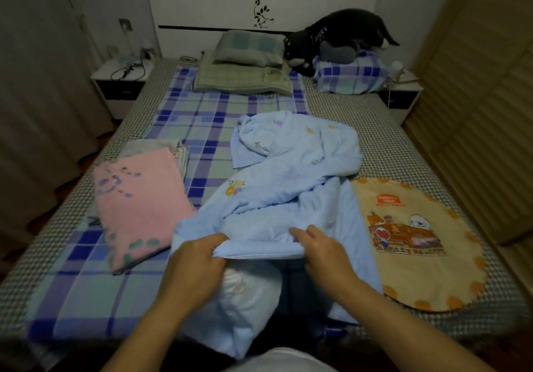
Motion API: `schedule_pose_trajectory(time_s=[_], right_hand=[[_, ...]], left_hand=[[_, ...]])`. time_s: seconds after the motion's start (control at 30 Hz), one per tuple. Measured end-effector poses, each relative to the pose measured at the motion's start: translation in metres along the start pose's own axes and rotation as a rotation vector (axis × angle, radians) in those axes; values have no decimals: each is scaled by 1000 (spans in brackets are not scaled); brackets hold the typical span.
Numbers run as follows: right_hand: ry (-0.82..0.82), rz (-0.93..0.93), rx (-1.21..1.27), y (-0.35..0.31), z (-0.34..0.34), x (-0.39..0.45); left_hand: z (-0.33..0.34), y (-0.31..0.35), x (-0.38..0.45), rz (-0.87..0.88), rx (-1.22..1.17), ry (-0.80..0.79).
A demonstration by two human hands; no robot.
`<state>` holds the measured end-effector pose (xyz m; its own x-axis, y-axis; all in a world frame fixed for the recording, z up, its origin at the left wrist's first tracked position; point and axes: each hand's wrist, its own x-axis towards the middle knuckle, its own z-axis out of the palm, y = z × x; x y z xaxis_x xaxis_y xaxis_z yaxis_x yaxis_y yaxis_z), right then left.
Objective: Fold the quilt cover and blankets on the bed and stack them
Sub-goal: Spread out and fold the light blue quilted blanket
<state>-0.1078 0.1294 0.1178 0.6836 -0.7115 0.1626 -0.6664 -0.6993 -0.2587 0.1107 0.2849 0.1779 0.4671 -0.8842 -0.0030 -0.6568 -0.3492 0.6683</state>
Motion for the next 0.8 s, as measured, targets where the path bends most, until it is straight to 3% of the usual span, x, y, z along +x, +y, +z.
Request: schedule_pose_trajectory(time_s=[0.1, 0.2, 0.3, 0.43, 0.5, 0.57, 0.63, 0.7, 0.73, 0.8], right_hand=[[139, 114, -9, 36, -3, 28], [325, 476, 276, 66, -23, 81], [435, 665, 495, 85, -52, 131], [597, 770, 749, 100, -103, 168], [724, 819, 880, 103, -126, 180], [756, 735, 907, 95, -146, 194], [718, 609, 764, 73, -154, 191], [645, 242, 520, 47, -141, 155], [507, 17, 372, 38, -122, 123], [-11, -282, 83, 52, -73, 42]], left_hand=[[-22, 12, -6, 101, 94, 57], [-30, 14, -7, 64, -78, 198], [-45, 8, -11, 67, -83, 275], [-57, -10, -17, -28, -147, 398], [-58, -22, -16, -90, -99, 374], [-50, -38, -9, -148, -47, 267], [-38, -56, 0, -251, -4, 202], [-27, -77, 6, -446, 108, 166], [-24, -92, 4, -555, 198, 113], [-17, -123, -9, -664, 390, -54]])
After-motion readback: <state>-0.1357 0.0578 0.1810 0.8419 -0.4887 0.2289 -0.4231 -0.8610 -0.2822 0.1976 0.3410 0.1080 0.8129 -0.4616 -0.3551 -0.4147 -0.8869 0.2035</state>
